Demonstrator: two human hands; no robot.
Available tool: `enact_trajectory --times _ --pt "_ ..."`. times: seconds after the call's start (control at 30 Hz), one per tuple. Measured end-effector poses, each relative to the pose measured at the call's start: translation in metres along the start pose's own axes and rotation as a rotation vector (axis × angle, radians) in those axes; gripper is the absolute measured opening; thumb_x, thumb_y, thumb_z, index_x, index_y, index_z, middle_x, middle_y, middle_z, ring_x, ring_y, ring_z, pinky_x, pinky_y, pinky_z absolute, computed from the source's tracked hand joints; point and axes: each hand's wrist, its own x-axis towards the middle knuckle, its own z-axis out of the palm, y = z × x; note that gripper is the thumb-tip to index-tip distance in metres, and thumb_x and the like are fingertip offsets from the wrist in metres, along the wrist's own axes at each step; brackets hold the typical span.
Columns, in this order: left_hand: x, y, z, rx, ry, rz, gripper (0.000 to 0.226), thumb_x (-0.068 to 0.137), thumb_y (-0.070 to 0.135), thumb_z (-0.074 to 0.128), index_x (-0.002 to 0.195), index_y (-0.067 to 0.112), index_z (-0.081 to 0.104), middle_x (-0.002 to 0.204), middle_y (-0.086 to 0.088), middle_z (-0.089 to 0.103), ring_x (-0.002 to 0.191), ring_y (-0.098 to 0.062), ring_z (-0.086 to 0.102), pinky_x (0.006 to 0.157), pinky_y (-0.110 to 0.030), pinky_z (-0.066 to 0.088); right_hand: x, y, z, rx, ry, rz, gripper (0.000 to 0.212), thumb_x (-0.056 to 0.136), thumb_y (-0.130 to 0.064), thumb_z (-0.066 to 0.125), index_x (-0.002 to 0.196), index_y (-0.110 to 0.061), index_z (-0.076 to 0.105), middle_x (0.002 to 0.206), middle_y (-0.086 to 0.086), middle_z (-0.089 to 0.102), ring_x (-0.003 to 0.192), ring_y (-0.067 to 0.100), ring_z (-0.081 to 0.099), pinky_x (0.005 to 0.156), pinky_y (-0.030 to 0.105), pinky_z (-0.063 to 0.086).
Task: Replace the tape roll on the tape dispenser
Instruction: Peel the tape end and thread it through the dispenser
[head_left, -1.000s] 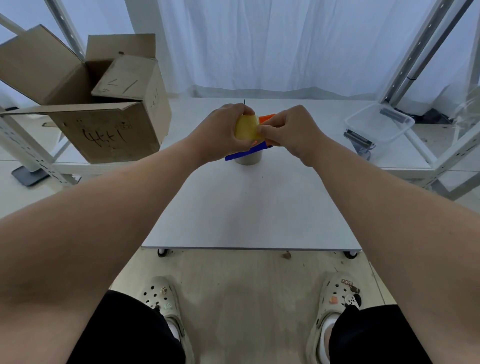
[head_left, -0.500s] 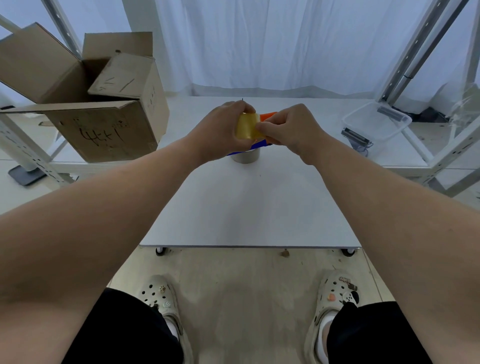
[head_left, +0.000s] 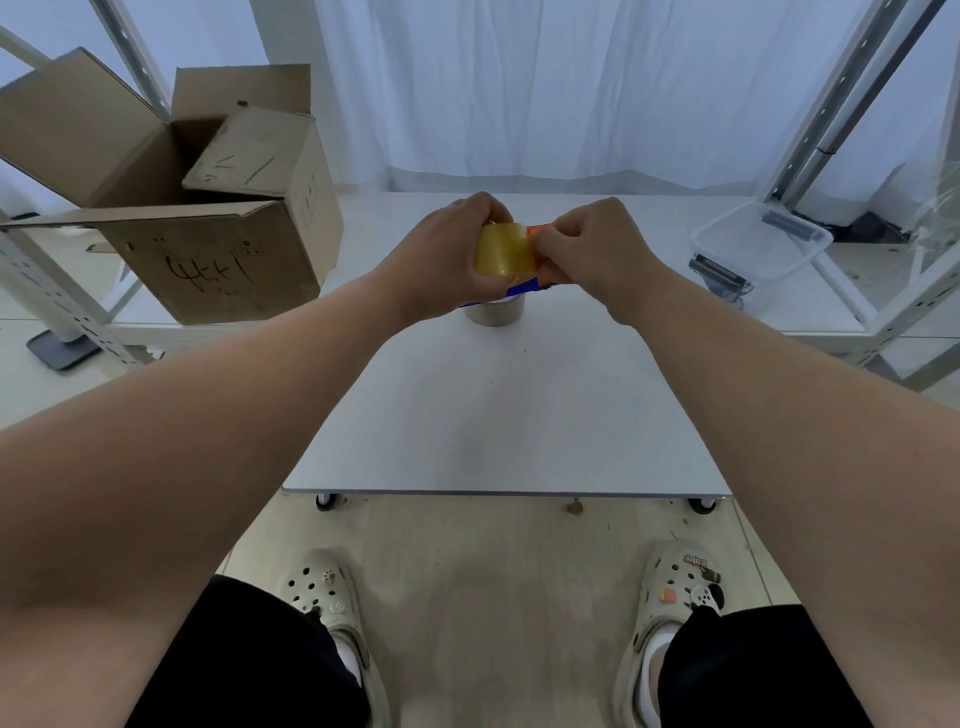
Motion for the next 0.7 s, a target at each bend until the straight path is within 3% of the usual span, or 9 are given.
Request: enact_trajectory --times 0.07,0.17,0.3,0.7 --pt "0.0 0.0 0.001 0.018 -0.027 0.007 0.057 0.072 0.032 0.077 0.119 0.017 0.047 0.114 -0.001 0.058 0.092 -0.013 0.048 0.063 -0.014 0.038 0.0 -0.003 0.001 0.057 -0.045 0.035 0.037 0.08 -0.033 0.068 0.098 -0.002 0.07 0.101 0.022 0.069 0.089 0.035 0.069 0.079 0.047 0.059" --pt "-0.002 0.001 0.003 0.009 -0.052 0.011 0.057 0.07 0.029 0.079 0.114 0.015 0.044 0.107 0.0 0.056 0.087 -0.016 0.05 0.061 -0.016 0.041 0.001 -0.001 0.001 0.063 -0.132 0.074 0.037 0.083 -0.035 0.068 0.117 -0.021 0.063 0.12 0.008 0.062 0.101 0.025 0.066 0.072 0.032 0.061" --pt "-0.004 0.0 0.003 0.01 -0.041 0.022 0.054 0.07 0.026 0.079 0.108 0.011 0.043 0.1 -0.001 0.055 0.083 -0.02 0.051 0.061 -0.022 0.043 0.001 0.0 -0.002 0.132 -0.121 0.078 0.015 0.087 -0.02 0.064 0.1 -0.019 0.07 0.111 0.014 0.065 0.093 0.027 0.069 0.072 0.034 0.062" --pt "-0.005 0.0 0.001 0.008 -0.013 0.017 0.058 0.07 0.032 0.079 0.109 0.008 0.043 0.098 0.003 0.05 0.083 -0.017 0.047 0.058 -0.014 0.037 0.002 -0.004 0.007 0.183 -0.038 0.053 0.015 0.085 -0.01 0.061 0.086 -0.022 0.07 0.111 0.014 0.066 0.1 0.032 0.066 0.073 0.04 0.061"
